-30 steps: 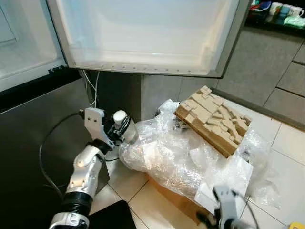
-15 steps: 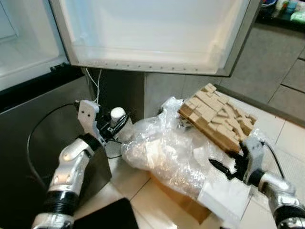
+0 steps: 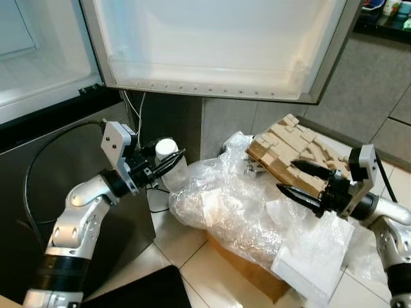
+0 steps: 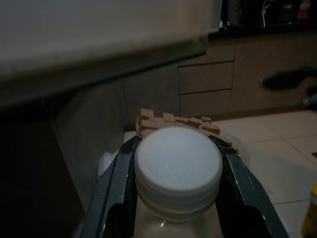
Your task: Restocking fridge
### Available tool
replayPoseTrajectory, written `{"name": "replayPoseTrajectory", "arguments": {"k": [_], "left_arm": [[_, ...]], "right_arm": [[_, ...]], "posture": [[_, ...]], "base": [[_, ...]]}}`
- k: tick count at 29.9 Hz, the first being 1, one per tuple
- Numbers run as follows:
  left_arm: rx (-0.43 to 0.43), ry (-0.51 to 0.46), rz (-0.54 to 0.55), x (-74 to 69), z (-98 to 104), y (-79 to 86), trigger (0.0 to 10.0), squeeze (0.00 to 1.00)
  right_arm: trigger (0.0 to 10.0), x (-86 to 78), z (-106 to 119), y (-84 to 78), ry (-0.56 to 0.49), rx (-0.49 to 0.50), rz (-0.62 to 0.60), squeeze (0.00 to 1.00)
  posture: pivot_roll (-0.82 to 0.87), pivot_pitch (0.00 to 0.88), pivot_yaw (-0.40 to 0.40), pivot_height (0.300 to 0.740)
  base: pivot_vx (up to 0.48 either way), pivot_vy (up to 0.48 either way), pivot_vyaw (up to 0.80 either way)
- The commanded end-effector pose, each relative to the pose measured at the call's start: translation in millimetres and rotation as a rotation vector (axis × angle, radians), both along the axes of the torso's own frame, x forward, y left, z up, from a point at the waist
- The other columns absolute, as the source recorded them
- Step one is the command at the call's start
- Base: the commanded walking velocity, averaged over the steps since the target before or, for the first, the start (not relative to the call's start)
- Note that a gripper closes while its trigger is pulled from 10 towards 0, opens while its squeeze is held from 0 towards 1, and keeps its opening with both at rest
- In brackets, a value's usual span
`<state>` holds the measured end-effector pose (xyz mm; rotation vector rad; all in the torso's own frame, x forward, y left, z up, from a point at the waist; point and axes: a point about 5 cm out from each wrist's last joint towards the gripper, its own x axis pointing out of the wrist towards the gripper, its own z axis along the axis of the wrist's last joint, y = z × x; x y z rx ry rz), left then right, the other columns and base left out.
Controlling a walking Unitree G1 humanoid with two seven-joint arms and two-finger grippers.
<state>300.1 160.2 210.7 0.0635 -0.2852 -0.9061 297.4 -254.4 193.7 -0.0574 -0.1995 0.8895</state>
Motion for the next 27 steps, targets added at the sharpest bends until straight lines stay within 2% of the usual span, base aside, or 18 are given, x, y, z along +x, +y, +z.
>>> {"name": "replayPoseTrajectory", "arguments": {"k": [1, 2, 11, 17, 22, 27], "left_arm": [[0.004, -0.037, 0.010, -0.7, 12, 5.2, 10.0, 0.00], [-0.013, -0.048, 0.022, 1.0, 18, 6.0, 10.0, 0.00], [-0.044, -0.072, 0.069, 4.7, 27, 4.6, 10.0, 0.00], [-0.091, -0.109, 0.122, 8.8, 37, 3.9, 10.0, 0.00], [-0.148, -0.169, 0.129, 10.3, 57, 3.5, 10.0, 0.00], [-0.188, -0.213, 0.151, 13.0, 73, 5.1, 10.0, 0.00]], "right_arm": [[10.0, 2.9, 12, 3.8, -0.048, 0.017, -0.014, 0.00], [10.0, 10.4, 18, 7.3, -0.064, 0.008, -0.061, 0.00], [10.0, 22.8, 26, 9.6, -0.087, 0.006, -0.170, 0.00], [10.0, 29.8, 28, 2.0, -0.066, -0.056, -0.267, 0.00], [10.0, 33.5, 23, -6.0, -0.025, -0.097, -0.353, 0.00], [10.0, 37.4, 26, 8.2, -0.039, -0.100, -0.341, 0.00]], "posture": [[-0.01, 0.000, 0.017, 0.740], [-0.01, 0.000, 0.017, 0.740], [-0.01, 0.000, 0.011, 0.740], [-0.01, 0.000, 0.008, 0.740], [-0.01, 0.000, 0.008, 0.740], [-0.02, 0.000, 0.007, 0.740]], "base": [[0.000, 0.000, 0.00], [0.000, 0.000, 0.00], [0.000, 0.000, 0.00], [0.000, 0.000, 0.00], [0.000, 0.000, 0.00], [0.000, 0.000, 0.00]]}}
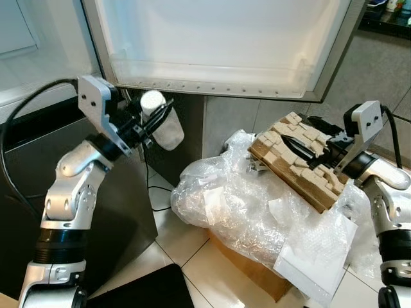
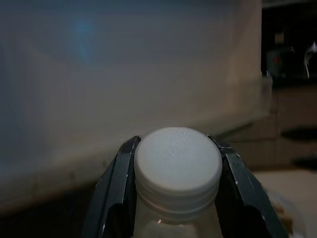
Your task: Restocking fridge
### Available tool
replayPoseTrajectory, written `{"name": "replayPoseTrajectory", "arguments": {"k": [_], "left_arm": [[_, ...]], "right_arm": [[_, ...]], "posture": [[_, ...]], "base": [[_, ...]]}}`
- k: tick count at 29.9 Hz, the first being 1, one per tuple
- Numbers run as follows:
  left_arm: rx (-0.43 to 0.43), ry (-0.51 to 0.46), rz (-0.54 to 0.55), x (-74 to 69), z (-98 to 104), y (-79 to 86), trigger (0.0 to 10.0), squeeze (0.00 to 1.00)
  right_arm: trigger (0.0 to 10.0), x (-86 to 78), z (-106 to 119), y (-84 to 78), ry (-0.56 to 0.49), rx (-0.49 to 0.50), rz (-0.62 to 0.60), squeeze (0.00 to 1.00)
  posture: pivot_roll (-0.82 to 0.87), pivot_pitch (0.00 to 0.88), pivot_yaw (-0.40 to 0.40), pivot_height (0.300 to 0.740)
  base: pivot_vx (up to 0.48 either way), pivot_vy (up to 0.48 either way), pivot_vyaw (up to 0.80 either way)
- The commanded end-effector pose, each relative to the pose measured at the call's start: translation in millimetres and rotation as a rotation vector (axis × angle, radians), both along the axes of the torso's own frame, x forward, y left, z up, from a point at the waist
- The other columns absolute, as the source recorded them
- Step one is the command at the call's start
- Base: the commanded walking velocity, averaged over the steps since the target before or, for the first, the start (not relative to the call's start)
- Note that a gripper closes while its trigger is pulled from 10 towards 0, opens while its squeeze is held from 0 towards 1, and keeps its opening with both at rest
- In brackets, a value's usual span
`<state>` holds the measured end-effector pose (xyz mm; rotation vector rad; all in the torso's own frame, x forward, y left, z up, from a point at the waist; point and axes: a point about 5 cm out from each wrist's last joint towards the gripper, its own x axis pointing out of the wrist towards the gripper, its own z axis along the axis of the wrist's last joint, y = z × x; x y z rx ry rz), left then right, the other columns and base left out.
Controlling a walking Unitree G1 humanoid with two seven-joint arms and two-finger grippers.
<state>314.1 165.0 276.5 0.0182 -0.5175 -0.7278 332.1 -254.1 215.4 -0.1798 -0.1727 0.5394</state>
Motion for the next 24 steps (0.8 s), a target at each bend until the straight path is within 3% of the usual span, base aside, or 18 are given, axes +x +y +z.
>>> {"name": "replayPoseTrajectory", "arguments": {"k": [1, 10, 13, 14, 24], "left_arm": [[-0.024, -0.031, 0.003, -1.0, 7, 0.3, 10.0, 0.00], [-0.051, -0.080, 0.001, 2.7, 24, -3.3, 10.0, 0.00], [-0.085, -0.105, -0.006, 5.3, 36, -2.6, 10.0, 0.00], [-0.135, -0.115, -0.026, 7.4, 45, -2.6, 10.0, 0.00], [-0.228, -0.148, -0.120, 11.8, 68, -10.8, 10.0, 0.00]], "right_arm": [[10.0, 2.7, 4, 7.9, -0.005, -0.017, 0.018, 0.00], [10.0, 7.2, 10, 17.1, -0.033, 0.008, 0.021, 0.00], [10.0, 7.8, 12, 21.0, -0.045, 0.025, 0.026, 0.00], [10.0, 9.3, 13, 27.3, -0.049, 0.034, 0.030, 0.00], [10.0, 15.9, 14, 41.3, -0.046, 0.064, 0.027, 0.00]], "posture": [[-0.02, 0.000, 0.007, 0.740], [-0.02, 0.000, 0.012, 0.740], [-0.03, 0.000, 0.013, 0.740], [-0.03, 0.000, 0.015, 0.740], [-0.03, 0.000, 0.021, 0.740]], "base": [[0.000, 0.000, 0.00], [0.000, 0.000, 0.00], [0.000, 0.000, 0.00], [0.000, 0.000, 0.00], [0.000, 0.000, 0.00]]}}
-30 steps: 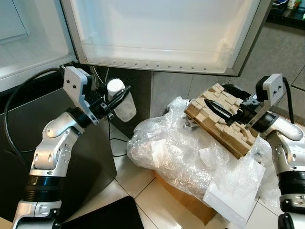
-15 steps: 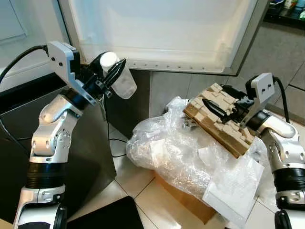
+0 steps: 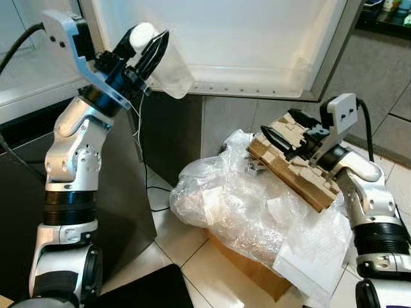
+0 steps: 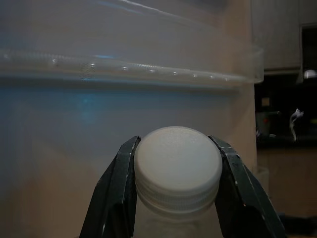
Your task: Restocking fridge
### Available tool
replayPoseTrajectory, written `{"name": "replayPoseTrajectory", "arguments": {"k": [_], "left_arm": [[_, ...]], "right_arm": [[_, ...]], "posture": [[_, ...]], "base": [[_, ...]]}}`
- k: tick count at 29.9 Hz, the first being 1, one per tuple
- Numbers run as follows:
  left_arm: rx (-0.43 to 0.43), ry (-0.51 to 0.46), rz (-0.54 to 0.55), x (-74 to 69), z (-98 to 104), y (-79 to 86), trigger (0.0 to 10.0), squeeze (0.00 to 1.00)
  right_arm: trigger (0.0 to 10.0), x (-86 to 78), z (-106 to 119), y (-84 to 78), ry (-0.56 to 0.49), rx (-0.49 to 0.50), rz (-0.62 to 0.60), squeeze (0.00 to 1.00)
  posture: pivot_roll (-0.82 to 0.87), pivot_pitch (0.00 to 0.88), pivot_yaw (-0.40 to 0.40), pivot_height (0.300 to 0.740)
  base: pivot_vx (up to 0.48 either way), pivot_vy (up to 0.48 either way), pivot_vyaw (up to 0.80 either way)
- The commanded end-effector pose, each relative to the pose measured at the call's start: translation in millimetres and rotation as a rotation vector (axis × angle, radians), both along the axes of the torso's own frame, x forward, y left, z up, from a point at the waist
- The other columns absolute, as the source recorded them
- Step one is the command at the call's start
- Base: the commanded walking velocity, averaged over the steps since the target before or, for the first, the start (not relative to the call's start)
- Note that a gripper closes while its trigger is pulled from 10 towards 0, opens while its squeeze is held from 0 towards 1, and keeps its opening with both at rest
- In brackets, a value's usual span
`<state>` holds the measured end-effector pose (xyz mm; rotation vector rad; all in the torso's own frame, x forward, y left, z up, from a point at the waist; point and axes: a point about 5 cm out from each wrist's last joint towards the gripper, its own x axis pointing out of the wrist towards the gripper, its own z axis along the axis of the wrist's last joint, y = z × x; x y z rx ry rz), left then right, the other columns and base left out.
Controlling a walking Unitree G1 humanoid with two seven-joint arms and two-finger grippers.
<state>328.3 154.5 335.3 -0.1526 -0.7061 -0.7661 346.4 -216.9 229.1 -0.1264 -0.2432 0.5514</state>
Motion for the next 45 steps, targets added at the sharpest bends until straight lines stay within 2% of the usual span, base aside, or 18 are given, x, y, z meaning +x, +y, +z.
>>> {"name": "replayPoseTrajectory", "arguments": {"k": [1, 3, 6, 11, 12, 14, 15, 20, 26, 33, 37, 40, 45], "left_arm": [[-0.042, -0.046, -0.042, -2.0, 15, -0.7, 10.0, 0.00], [-0.071, -0.070, -0.060, -0.1, 27, 0.4, 10.0, 0.00], [-0.083, -0.085, -0.055, 3.1, 34, 2.2, 10.0, 0.00], [-0.093, -0.090, -0.040, 6.3, 37, 4.2, 10.0, 0.00], [-0.110, -0.102, -0.003, 12.9, 45, 9.4, 10.0, 0.00], [-0.110, -0.102, -0.003, 12.9, 45, 9.4, 10.0, 0.00], [-0.112, -0.105, 0.028, 17.4, 48, 12.8, 10.0, 0.00], [-0.141, -0.089, 0.063, 25.3, 48, 16.8, 10.0, 0.00], [-0.153, -0.067, 0.061, 33.4, 45, 13.0, 10.0, 0.00], [-0.158, -0.060, 0.056, 37.5, 42, 9.8, 10.0, 0.00], [-0.178, -0.036, 0.018, 43.4, 38, 3.6, 10.0, 0.00], [-0.209, 0.054, -0.118, 50.5, 25, -15.8, 10.0, 0.00], [-0.214, 0.101, -0.191, 53.0, 17, -25.4, 10.0, 0.00]], "right_arm": [[10.0, 3.0, 1, 4.7, 0.006, 0.000, -0.003, 0.00], [10.0, 4.7, 3, 4.9, 0.002, 0.005, -0.018, 0.00], [10.0, 5.3, 4, 4.8, -0.002, 0.011, -0.030, 0.00], [10.0, 5.5, 6, 5.1, -0.003, 0.014, -0.033, 0.00], [10.0, 5.1, 8, 5.0, -0.003, 0.012, -0.035, 0.00], [10.0, 5.1, 8, 5.0, -0.003, 0.012, -0.035, 0.00], [10.0, 4.2, 9, 4.0, -0.002, 0.010, -0.035, 0.00], [10.0, -1.5, 15, 7.5, -0.039, 0.030, 0.014, 0.00], [10.0, -7.8, 25, 11.1, -0.092, 0.052, 0.064, 0.00], [10.0, -10.7, 29, 12.6, -0.109, 0.061, 0.082, 0.00], [10.0, -14.5, 32, 15.9, -0.120, 0.068, 0.108, 0.00], [10.0, -17.0, 33, 17.7, -0.125, 0.075, 0.124, 0.00], [10.0, -18.8, 34, 18.3, -0.130, 0.077, 0.134, 0.00]], "posture": [[-0.03, 0.000, 0.021, 0.740], [-0.04, 0.000, 0.020, 0.740], [-0.04, 0.000, 0.020, 0.740], [-0.04, 0.000, 0.019, 0.740], [-0.05, 0.000, 0.017, 0.740], [-0.05, 0.000, 0.017, 0.740], [-0.05, 0.000, 0.018, 0.740], [-0.05, 0.000, 0.018, 0.740], [-0.06, 0.000, 0.022, 0.740], [-0.07, 0.000, 0.025, 0.740], [-0.08, 0.000, 0.028, 0.740], [-0.09, 0.000, 0.029, 0.740], [-0.09, 0.000, 0.029, 0.740]], "base": [[0.000, 0.000, 0.00], [0.000, 0.000, 0.00], [0.000, 0.000, 0.00], [0.000, 0.000, 0.00], [0.000, 0.000, 0.00], [0.000, 0.000, 0.00], [0.000, 0.000, 0.00], [0.000, 0.000, 0.00], [0.000, 0.000, 0.00], [0.000, 0.000, 0.00], [0.000, 0.000, 0.00], [0.000, 0.000, 0.00], [0.000, 0.000, 0.00]]}}
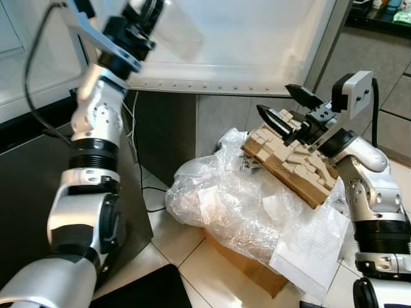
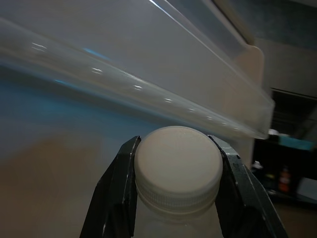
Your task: Restocking fridge
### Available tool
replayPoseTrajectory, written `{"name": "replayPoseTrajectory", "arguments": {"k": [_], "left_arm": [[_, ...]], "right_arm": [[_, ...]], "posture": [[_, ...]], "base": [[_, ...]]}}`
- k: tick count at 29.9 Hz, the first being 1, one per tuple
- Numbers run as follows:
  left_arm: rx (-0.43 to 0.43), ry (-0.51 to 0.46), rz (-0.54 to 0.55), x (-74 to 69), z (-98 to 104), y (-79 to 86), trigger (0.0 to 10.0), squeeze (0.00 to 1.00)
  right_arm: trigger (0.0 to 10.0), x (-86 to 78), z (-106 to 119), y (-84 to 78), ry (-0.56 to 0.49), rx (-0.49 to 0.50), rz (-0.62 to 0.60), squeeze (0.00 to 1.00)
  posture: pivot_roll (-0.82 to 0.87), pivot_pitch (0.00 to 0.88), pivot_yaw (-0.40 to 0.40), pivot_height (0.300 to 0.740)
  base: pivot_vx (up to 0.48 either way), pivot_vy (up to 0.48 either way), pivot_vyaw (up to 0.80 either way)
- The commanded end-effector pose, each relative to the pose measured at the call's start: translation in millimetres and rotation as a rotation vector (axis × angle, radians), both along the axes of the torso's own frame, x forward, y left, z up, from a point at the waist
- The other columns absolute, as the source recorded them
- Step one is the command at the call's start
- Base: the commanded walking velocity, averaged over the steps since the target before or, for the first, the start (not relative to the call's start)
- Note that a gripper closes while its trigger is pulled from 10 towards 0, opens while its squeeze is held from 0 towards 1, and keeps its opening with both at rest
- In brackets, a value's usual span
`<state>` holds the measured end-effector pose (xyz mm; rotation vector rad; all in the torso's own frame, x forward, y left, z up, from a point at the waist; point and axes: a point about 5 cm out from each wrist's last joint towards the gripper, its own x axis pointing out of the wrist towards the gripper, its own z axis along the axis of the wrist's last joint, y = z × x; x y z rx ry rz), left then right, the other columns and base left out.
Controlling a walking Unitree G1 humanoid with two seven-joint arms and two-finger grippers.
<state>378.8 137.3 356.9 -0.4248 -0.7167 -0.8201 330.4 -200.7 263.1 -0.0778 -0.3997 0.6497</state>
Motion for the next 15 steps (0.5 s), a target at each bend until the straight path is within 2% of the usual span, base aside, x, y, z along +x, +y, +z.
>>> {"name": "replayPoseTrajectory", "arguments": {"k": [1, 7, 9, 11, 12, 14, 15], "left_arm": [[-0.001, 0.029, -0.048, 2.5, -5, -8.3, 10.0, 0.00], [0.015, 0.050, -0.064, 5.0, -11, -14.8, 10.0, 0.00], [0.056, 0.048, -0.009, 8.4, -13, -17.9, 10.0, 0.00], [0.065, 0.046, 0.000, 9.1, -13, -18.4, 10.0, 0.00], [0.085, 0.045, 0.010, 9.6, -13, -20.0, 10.0, 0.00], [0.182, 0.043, 0.061, 11.0, -16, -24.7, 10.0, 0.00], [0.182, 0.043, 0.061, 11.0, -16, -24.7, 10.0, 0.00]], "right_arm": [[10.0, -2.8, 0, 2.1, 0.001, 0.003, 0.019, 0.00], [10.0, -5.2, 2, 4.1, -0.007, 0.006, 0.039, 0.00], [10.0, -8.1, 3, 6.5, -0.008, 0.005, 0.058, 0.00], [10.0, -8.8, 3, 7.0, -0.007, 0.005, 0.061, 0.00], [10.0, -9.1, 3, 7.3, -0.007, 0.005, 0.064, 0.00], [10.0, -9.3, 3, 7.7, -0.006, 0.004, 0.066, 0.00], [10.0, -9.3, 3, 7.7, -0.006, 0.004, 0.066, 0.00]], "posture": [[-0.09, 0.000, 0.029, 0.740], [-0.09, 0.000, 0.031, 0.740], [-0.09, 0.000, 0.031, 0.740], [-0.09, 0.000, 0.031, 0.740], [-0.09, 0.000, 0.034, 0.740], [-0.09, 0.000, 0.034, 0.740], [-0.09, 0.000, 0.034, 0.740]], "base": [[0.000, 0.000, 0.00], [0.000, 0.000, 0.00], [0.000, 0.000, 0.00], [0.000, 0.000, 0.00], [0.000, 0.000, 0.00], [0.000, 0.000, 0.00], [0.000, 0.000, 0.00]]}}
